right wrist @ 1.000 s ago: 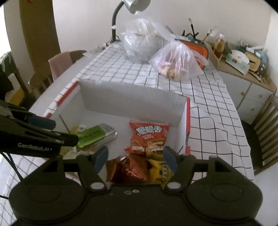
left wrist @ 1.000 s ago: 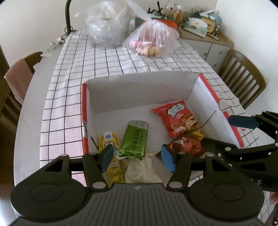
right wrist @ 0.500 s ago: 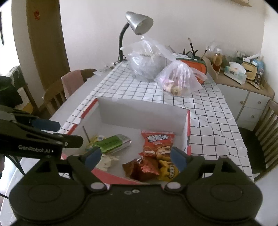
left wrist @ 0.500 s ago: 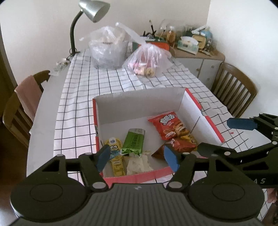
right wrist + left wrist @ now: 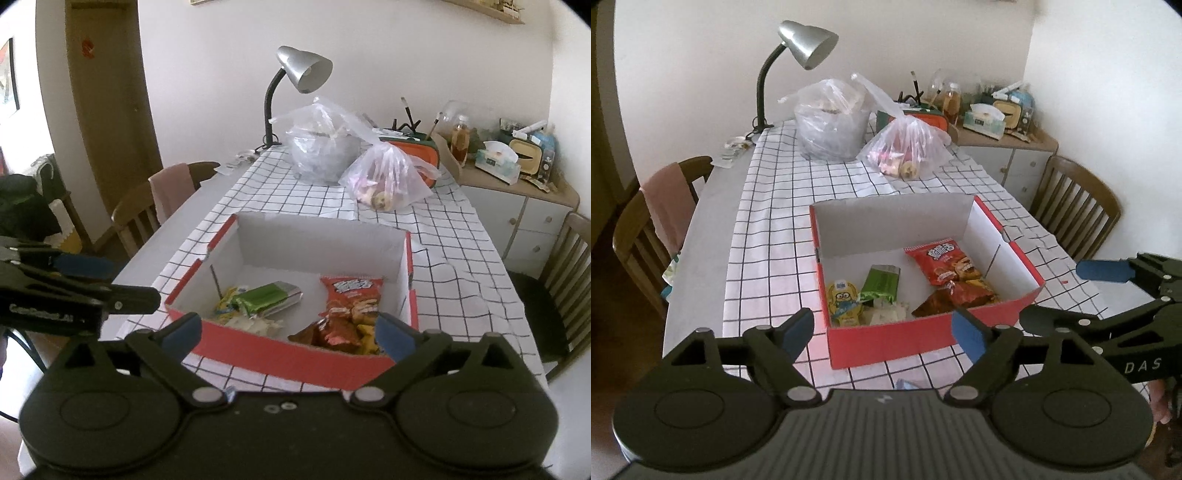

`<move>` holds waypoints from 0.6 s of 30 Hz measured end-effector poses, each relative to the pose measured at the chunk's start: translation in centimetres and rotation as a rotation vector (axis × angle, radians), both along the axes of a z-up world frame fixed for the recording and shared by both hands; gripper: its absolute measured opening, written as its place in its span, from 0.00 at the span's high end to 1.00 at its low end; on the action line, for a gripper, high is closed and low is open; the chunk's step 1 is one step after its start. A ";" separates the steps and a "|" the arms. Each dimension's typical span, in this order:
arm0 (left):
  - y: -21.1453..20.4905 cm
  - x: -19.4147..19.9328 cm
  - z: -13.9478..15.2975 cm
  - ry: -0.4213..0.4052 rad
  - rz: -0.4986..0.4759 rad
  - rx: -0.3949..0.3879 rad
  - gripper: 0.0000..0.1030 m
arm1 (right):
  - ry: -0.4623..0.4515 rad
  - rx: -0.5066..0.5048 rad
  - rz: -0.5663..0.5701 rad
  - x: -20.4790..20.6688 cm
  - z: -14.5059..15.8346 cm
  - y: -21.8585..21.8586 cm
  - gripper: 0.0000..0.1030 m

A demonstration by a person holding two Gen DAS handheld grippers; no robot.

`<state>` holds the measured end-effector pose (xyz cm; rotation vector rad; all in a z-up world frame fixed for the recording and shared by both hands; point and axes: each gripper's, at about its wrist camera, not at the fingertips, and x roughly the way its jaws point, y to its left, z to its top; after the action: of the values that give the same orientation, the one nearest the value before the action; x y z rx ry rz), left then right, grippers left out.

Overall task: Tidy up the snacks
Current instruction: 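Withdraw both tools from the box back toward the snack pile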

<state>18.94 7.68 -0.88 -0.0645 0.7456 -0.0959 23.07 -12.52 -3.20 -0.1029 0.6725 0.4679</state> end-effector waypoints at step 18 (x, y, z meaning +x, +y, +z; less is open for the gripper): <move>2.4 -5.1 -4.6 0.059 0.059 -0.087 0.04 | 0.086 0.008 0.019 -5.3 -4.4 -0.3 0.00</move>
<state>13.88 10.04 -5.48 -0.1725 0.7982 -0.0708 17.77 -12.82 -7.63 -0.0823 0.7543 0.4949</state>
